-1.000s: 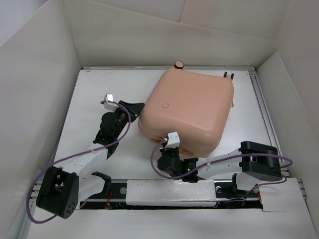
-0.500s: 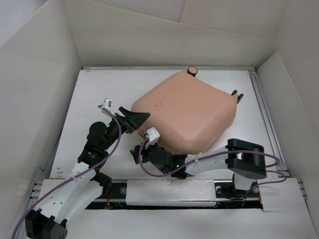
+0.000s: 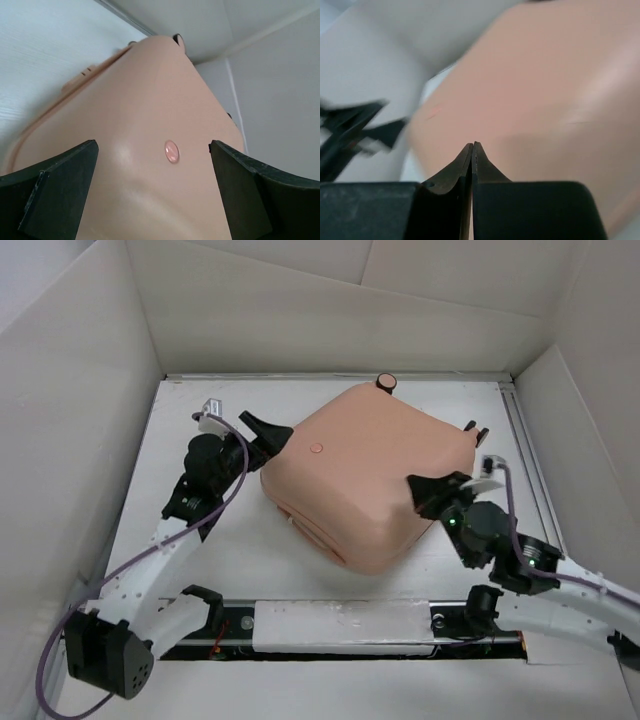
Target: Pack the luggage
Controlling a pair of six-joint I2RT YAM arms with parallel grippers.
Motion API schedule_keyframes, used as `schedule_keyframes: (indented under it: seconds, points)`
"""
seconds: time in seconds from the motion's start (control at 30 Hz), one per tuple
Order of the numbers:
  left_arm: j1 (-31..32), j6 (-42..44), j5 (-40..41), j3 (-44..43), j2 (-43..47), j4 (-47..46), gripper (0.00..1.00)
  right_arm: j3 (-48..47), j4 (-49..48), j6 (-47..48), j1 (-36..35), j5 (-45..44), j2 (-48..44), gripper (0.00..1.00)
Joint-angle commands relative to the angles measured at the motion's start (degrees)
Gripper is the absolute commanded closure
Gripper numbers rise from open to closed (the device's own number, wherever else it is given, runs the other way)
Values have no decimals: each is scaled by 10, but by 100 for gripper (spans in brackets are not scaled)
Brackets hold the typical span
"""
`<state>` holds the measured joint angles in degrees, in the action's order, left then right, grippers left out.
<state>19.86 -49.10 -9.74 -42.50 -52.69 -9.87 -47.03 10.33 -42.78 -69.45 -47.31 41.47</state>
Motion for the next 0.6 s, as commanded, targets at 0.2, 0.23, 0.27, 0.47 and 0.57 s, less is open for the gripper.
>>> schedule_keyframes:
  seconds: [0.2, 0.23, 0.27, 0.47, 0.57]
  points:
    - [-75, 29, 19, -101, -138, 3, 11, 95, 216, -21, 431, 66, -67, 100]
    - [-85, 29, -2, -109, -158, 3, 12, 103, 204, -6, 463, 116, -48, 100]
    - [-94, 34, -20, -115, -202, 3, 15, 103, 176, 8, 491, 140, -13, 100]
    - [-83, 9, -80, -35, -237, -92, 19, 189, -16, 89, 581, 379, 45, 100]
    - [-71, -10, -110, 23, -237, -146, 22, 177, -136, 109, 567, 491, 113, 100]
